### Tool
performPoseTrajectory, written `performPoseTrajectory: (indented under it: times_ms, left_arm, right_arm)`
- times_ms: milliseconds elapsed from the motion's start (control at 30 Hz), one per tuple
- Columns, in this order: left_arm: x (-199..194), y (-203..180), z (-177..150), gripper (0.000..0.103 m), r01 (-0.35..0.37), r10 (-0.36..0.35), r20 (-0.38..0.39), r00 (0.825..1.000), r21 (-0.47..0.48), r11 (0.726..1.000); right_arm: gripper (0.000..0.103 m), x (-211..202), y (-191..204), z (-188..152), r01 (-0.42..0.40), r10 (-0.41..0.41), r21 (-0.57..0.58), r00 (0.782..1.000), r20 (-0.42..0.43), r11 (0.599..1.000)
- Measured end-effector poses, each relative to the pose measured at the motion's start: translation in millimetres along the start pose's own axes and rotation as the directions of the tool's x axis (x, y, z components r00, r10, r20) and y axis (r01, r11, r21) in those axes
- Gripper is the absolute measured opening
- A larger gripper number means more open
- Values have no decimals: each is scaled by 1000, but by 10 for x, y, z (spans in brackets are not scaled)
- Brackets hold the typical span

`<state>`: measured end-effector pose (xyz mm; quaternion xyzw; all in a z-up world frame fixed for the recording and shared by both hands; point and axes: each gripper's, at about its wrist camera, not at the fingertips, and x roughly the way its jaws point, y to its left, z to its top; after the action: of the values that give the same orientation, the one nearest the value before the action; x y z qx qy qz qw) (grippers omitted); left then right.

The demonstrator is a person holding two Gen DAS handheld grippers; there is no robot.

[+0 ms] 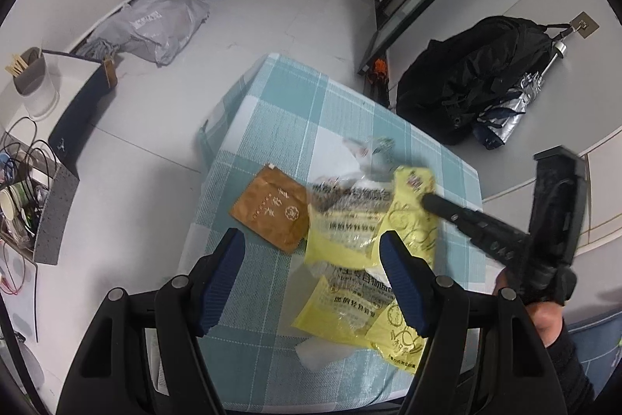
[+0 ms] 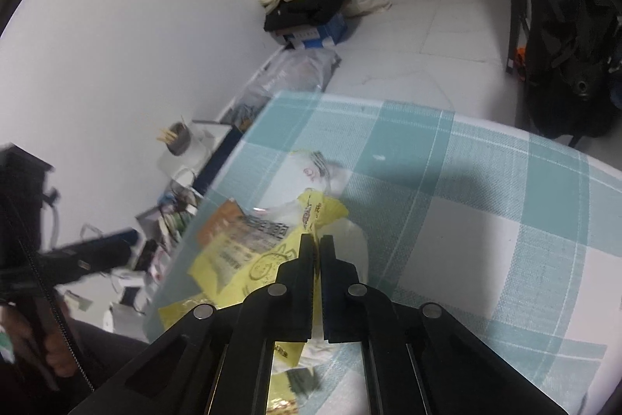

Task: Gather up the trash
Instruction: 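Lift the yellow wrapper with the right gripper and carry it toward the toilet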

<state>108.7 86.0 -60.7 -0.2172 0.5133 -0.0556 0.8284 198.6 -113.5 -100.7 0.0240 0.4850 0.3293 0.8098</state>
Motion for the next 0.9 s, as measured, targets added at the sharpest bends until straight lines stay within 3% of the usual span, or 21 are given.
performPoseTrajectory:
  times_ms: [100, 267, 500, 633, 733, 800, 900]
  left_arm:
    - [109, 24, -19, 68, -7, 7, -38, 999, -15, 1000]
    - [288, 66, -53, 68, 68, -78, -116, 990, -84, 994]
    - [512, -71, -197, 68, 54, -61, -225, 972, -35, 998]
    - [510, -124, -266, 68, 42, -40, -230, 972, 3, 999]
    - [499, -172, -288, 60, 36, -29, -219, 975, 27, 999]
    - [507, -190, -311, 46, 29, -18, -231, 973, 44, 999]
    - [542, -208, -333, 39, 21, -5, -252, 968, 58, 998]
  right_arm:
    - [2, -160, -35, 15, -44, 43, 18, 998, 51, 999]
    - [2, -394, -75, 31, -69, 67, 12, 988, 140, 998]
    - [2, -569, -240, 6, -70, 59, 53, 980, 190, 996]
    - [2, -675, -297, -3, -70, 55, 62, 975, 216, 996]
    - [2, -700, -319, -13, -67, 51, 66, 974, 222, 996]
    - [2, -734, -336, -24, -66, 49, 68, 973, 227, 995]
    - [2, -763, -342, -33, -64, 48, 63, 972, 228, 996]
